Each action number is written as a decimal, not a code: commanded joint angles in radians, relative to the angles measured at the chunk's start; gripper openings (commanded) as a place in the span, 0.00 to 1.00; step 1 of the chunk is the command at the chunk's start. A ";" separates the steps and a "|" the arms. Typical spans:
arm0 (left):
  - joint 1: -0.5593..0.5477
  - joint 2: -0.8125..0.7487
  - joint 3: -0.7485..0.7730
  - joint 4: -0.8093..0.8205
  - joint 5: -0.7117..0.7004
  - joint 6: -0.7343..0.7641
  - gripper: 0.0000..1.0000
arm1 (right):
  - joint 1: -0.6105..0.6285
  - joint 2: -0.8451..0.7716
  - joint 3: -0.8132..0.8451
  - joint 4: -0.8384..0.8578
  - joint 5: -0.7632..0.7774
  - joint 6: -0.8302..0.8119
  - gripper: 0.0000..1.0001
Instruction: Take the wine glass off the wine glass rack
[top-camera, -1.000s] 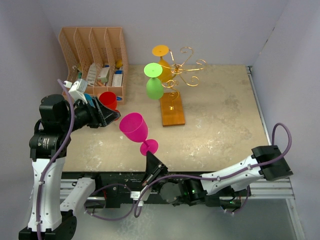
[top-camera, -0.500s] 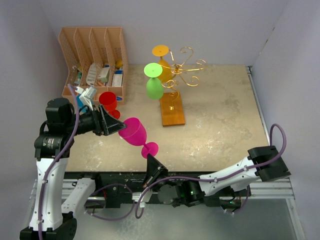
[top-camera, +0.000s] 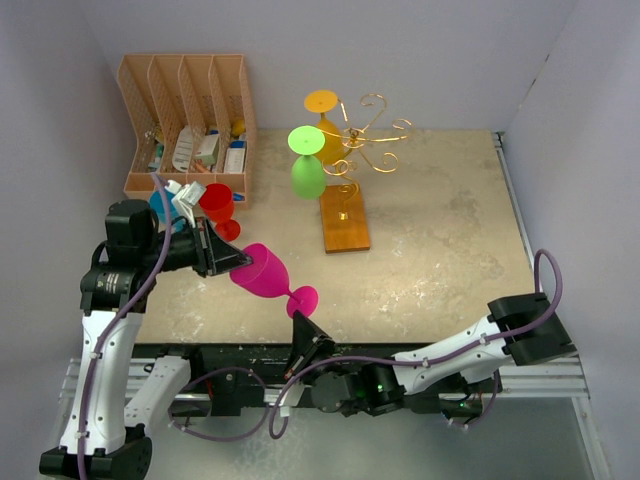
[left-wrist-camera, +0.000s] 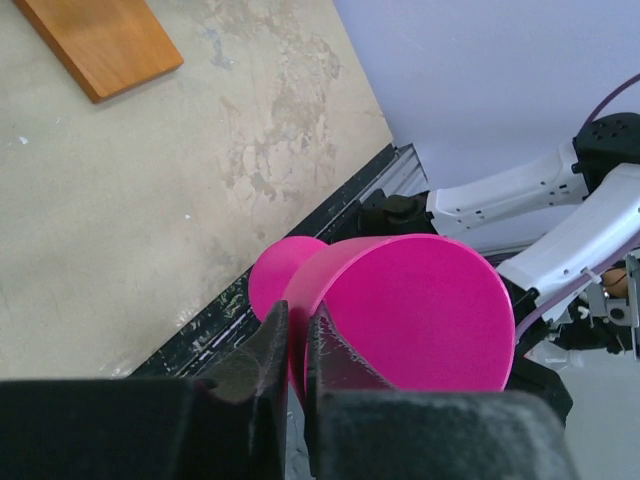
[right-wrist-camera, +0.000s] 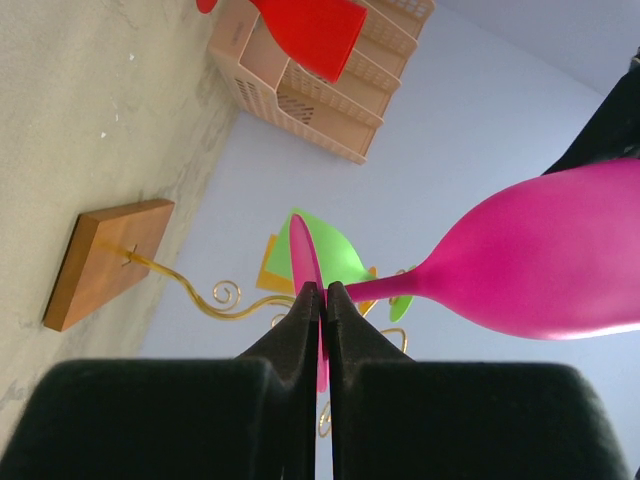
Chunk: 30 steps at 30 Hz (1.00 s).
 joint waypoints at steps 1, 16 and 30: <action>-0.008 -0.005 0.010 -0.025 -0.011 0.037 0.00 | 0.005 -0.013 0.024 0.008 0.003 0.047 0.00; -0.008 0.079 0.034 -0.099 -0.791 0.086 0.00 | 0.004 -0.032 0.004 -0.031 0.022 0.124 0.72; 0.005 0.253 -0.030 0.007 -1.294 -0.039 0.00 | 0.006 -0.031 0.066 -0.094 0.093 0.257 0.73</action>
